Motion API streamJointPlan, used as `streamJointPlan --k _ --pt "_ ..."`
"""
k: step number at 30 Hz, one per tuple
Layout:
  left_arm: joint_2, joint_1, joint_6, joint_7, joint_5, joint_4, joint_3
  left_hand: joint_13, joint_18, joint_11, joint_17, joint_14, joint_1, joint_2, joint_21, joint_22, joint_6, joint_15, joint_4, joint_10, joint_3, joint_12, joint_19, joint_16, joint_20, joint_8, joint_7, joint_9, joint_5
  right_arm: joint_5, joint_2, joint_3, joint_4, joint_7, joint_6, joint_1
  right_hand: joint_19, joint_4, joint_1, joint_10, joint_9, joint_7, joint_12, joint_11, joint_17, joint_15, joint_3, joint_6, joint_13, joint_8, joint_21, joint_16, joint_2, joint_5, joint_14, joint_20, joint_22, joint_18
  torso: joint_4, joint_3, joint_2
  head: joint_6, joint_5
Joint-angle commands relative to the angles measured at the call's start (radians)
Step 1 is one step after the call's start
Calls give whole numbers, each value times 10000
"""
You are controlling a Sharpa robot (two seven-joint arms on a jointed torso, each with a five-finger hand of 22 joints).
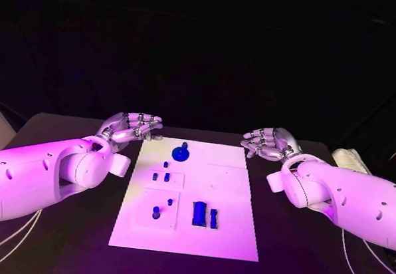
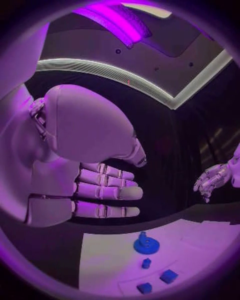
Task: Assemble the parts on the task board
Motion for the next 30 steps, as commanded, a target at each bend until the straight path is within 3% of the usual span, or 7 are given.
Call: streamJointPlan --k 1,3,4,12,13,15,30 --pt "248 -20 -471 779 600 -478 16 -2 125 -4 -179 -99 115 -7 -288 -244 120 -24 1 170 89 -279 8 -189 94 -84 3 -52 -39 1328 236 26 -472 1340 745 14 -82 -140 -69 108 -158 51 -492 88 -706 172 276 16 -1165 -198 -284 -1133 -100 -21 13 179 -1165 117 15 38 -153 154 69" --pt "354 -29 -497 802 607 -664 17 0 128 11 -268 -134 125 -1 -411 -353 169 -12 1 254 113 -387 27 -269 112 -105 17 -74 -38 1424 338 40 -654 1438 846 19 -146 -330 -181 224 -280 105 -790 136 -1239 259 432 94 -2135 -408 -255 -2064 -61 -25 238 282 -2345 127 -12 53 -145 183 93" --pt "263 -18 -174 222 195 -522 9 -660 -1693 -1274 -4021 -9312 -4466 1772 -2242 -2988 -8516 -706 -2868 -2906 -3212 -1804 -8138 -3604 -2649 -2438 -1482 -2861 -2609 570 255 32 -505 491 193 10 -3254 -2085 -4133 -3100 -3779 -1759 -2284 -1213 -5914 -629 -4456 -8713 -5100 -2917 -885 -5710 2155 -633 -2889 -1738 -7798 -1710 13 19 -82 113 52" --pt "251 -111 -840 330 234 -127 64 -660 -1693 -1274 -4021 -9312 -6890 1772 -2242 -2988 -8516 -706 -2868 -10132 -3212 -1804 -8138 -11457 -2649 -2438 -1482 -2861 -2609 1237 167 277 94 936 -266 -223 -10527 -2085 -6451 -10597 -3779 -1759 -2284 -1213 -5914 -629 -4456 -8713 -5100 -2917 -885 -5710 2155 -633 -9995 -1738 -7798 -1710 40 149 -242 446 94" --pt "248 -135 -1011 357 244 -25 78 -660 -1693 -1274 -4021 -9312 -7184 1772 -2242 -2988 -8516 -706 -2868 -10132 -3212 -1804 -8138 -11457 -2649 -2438 -1482 -2861 -2609 1407 145 340 248 1050 -383 -283 -10527 -2085 -13639 -10597 -3779 -1759 -2284 -1213 -5914 -629 -4456 -8713 -5100 -2917 -885 -5710 2155 -633 -9995 -1738 -7798 -1710 47 183 -283 531 105" --pt "238 -207 -1524 440 274 280 121 -660 -1693 -1274 -4021 -9312 -14886 1772 -2242 -2988 -8516 -706 -2868 -10132 -3212 -1804 -8138 -11457 -2649 -2438 -1482 -2861 -2609 1920 77 529 710 1393 -737 -462 -10527 -2085 -13639 -10597 -3779 -1759 -2284 -1213 -5914 -629 -4456 -8713 -5100 -2917 -885 -5710 2155 -633 -9995 -1738 -7798 -1710 67 279 -401 777 136" --pt "166 -741 -5330 1053 496 2540 439 -660 -1693 -1274 -4021 -9312 -14886 1772 -2242 -2988 -8516 -706 -2868 -10132 -3212 -1804 -8138 -11457 -2649 -2438 -1482 -2861 -2609 4193 -224 1365 2756 2912 -2302 -1258 -10527 -2085 -13639 -10597 -3779 -1759 -2284 -1213 -5914 -629 -4456 -8713 -5100 -2917 -885 -5710 2155 -633 -9995 -1738 -7798 -1710 104 457 -619 1231 194"
